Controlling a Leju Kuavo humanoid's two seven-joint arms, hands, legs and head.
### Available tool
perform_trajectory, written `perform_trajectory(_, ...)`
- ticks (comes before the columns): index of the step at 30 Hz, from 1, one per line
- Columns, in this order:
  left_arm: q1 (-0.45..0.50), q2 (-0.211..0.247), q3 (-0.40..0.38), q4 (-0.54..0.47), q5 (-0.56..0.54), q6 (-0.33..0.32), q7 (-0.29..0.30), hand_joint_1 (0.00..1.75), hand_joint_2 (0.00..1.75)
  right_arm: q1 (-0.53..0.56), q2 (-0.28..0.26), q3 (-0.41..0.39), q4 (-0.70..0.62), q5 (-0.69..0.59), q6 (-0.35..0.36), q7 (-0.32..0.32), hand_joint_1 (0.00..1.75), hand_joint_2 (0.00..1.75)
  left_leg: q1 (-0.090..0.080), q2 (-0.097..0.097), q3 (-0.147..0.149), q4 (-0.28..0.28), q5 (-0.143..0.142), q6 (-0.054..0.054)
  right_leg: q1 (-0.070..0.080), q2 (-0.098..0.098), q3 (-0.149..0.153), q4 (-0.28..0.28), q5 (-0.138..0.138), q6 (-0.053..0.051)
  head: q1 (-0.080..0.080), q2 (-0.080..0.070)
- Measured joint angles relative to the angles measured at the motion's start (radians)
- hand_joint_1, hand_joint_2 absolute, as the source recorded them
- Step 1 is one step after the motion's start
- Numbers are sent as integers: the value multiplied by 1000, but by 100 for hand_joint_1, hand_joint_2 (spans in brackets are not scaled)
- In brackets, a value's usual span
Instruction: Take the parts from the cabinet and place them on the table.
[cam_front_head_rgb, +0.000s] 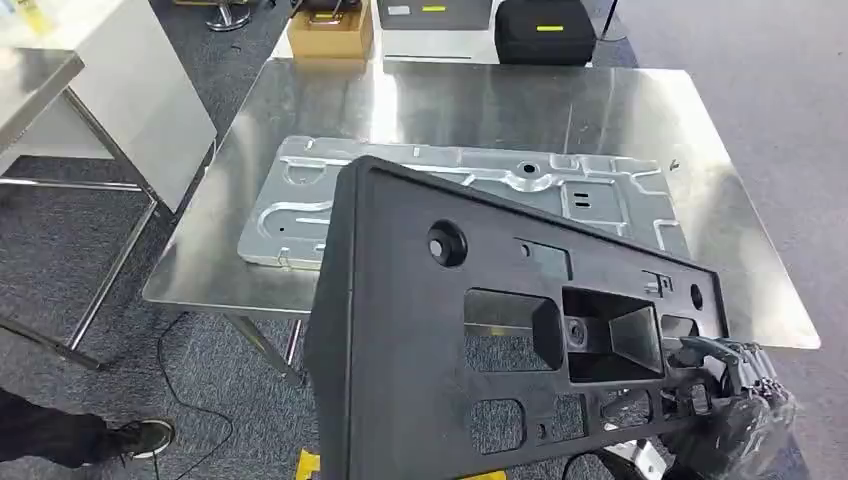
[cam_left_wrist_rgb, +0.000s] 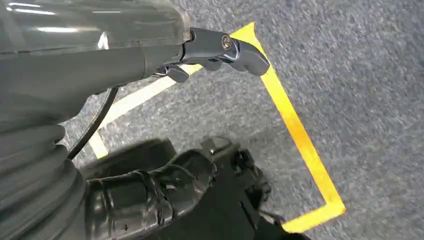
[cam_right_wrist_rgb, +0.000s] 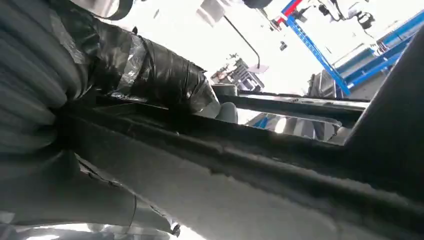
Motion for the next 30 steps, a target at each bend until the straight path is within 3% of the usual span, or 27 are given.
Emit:
perform_trajectory(2,0,0,0,0,0,0,0,0,175,-5,0,0,1,0,0,0,175,175,6,0,-94,166,-69,-7,1,-5,9,0,-10,-9,0,0)
perform_trajectory(3,1,0,-1,0,0,0,0,0,175,-6,0,0,2,0,0,0,175,175,8,0,-144,242,-90,-10,2,-5,14,0,-16,-10,0,0)
perform_trajectory(4,3,0,-1,0,0,0,0,0,175,-6,0,0,3,0,0,0,175,175,11,0,-176,279,-84,-12,3,-4,20,0,-21,-10,0,0)
perform_trajectory(5,6,0,-1,0,0,0,1,0,175,-6,0,0,5,0,0,0,175,175,12,0,-185,268,-54,-13,3,-3,28,0,-27,-9,0,0)
perform_trajectory(6,8,0,-1,0,0,0,1,0,175,-6,0,0,7,0,0,0,175,175,13,0,-173,212,-1,-12,3,-1,39,0,-34,-8,0,0)
perform_trajectory(8,7,1,-1,0,0,0,1,0,175,-6,0,-1,7,0,0,0,175,175,14,0,-112,35,115,-4,3,-1,63,0,-50,-2,0,0)
perform_trajectory(10,6,1,-1,0,0,0,1,0,175,-10,-1,-1,8,0,0,0,175,175,6,0,-87,-18,103,4,7,1,63,3,-65,13,0,0)
perform_trajectory(12,4,1,-2,0,0,0,1,0,175,-10,-2,-1,8,0,0,0,175,175,0,0,-88,-13,95,14,3,0,67,-5,-68,23,0,0)
perform_trajectory(13,5,1,-2,0,0,0,1,0,175,-11,-2,-1,8,1,0,0,175,175,0,-1,-83,-20,95,19,4,-1,74,-11,-70,29,1,0)
perform_trajectory(14,6,1,-2,0,0,0,2,0,175,-11,-4,-1,8,0,0,0,175,175,12,0,-65,-40,101,26,4,-6,83,-7,-76,36,0,0)
perform_trajectory(15,7,2,-2,0,0,0,2,0,175,-12,-8,-4,8,0,0,0,175,175,10,-1,-54,-47,99,29,5,-6,75,20,-85,39,4,0)
perform_trajectory(16,5,2,-2,0,0,0,3,0,175,-14,-8,-5,8,0,0,0,175,175,10,1,-48,-49,95,38,4,-5,39,84,-113,42,4,0)
perform_trajectory(18,3,2,-2,0,-3,-1,3,0,175,-11,-9,-7,10,-6,0,0,175,175,8,1,-40,-49,85,42,4,-5,-59,239,-165,47,4,0)
perform_trajectory(19,3,2,-2,0,-3,-1,3,0,175,-11,-10,-12,13,-11,0,0,175,175,7,1,-33,-49,78,42,3,-5,-104,295,-169,48,4,0)
perform_trajectory(20,3,2,-2,0,-3,-1,3,0,175,-11,-10,-14,16,-14,0,1,175,175,8,0,-25,-48,72,41,3,-5,-122,300,-148,49,4,0)
perform_trajectory(21,6,2,-2,0,-3,-1,3,0,175,-11,-11,-14,19,-18,0,3,175,175,8,-1,-13,-48,63,39,3,-5,-117,261,-103,48,4,0)
perform_trajectory(23,7,1,-2,0,-3,-1,3,0,175,-12,-13,-17,22,-22,0,3,175,175,9,-2,16,-47,43,32,2,-5,-62,100,17,44,4,0)
perform_trajectory(24,10,1,-2,0,-3,-1,3,0,175,-12,-14,-18,23,-24,0,3,175,175,9,-2,21,-47,31,27,4,-6,-37,45,32,38,5,0)
perform_trajectory(25,4,1,-2,0,-3,-1,3,0,175,-13,-14,-19,26,-25,0,3,175,175,2,-4,21,-41,23,20,12,-5,-28,29,19,36,6,0)
perform_trajectory(26,4,1,-2,0,-3,-1,3,0,175,-14,-14,-19,28,-26,0,3,175,175,3,-4,19,-44,22,15,8,-3,-26,27,11,22,3,0)
perform_trajectory(28,2,1,-2,0,-3,-1,4,0,175,-13,-16,-21,31,-28,0,4,175,175,4,-2,23,-51,19,9,12,0,-28,23,5,12,1,0)
perform_trajectory(30,-2,2,-2,0,-1,-1,5,0,175,-13,-16,-23,31,-28,0,7,175,175,5,0,29,-28,2,-5,4,0,-11,10,0,-1,2,0)
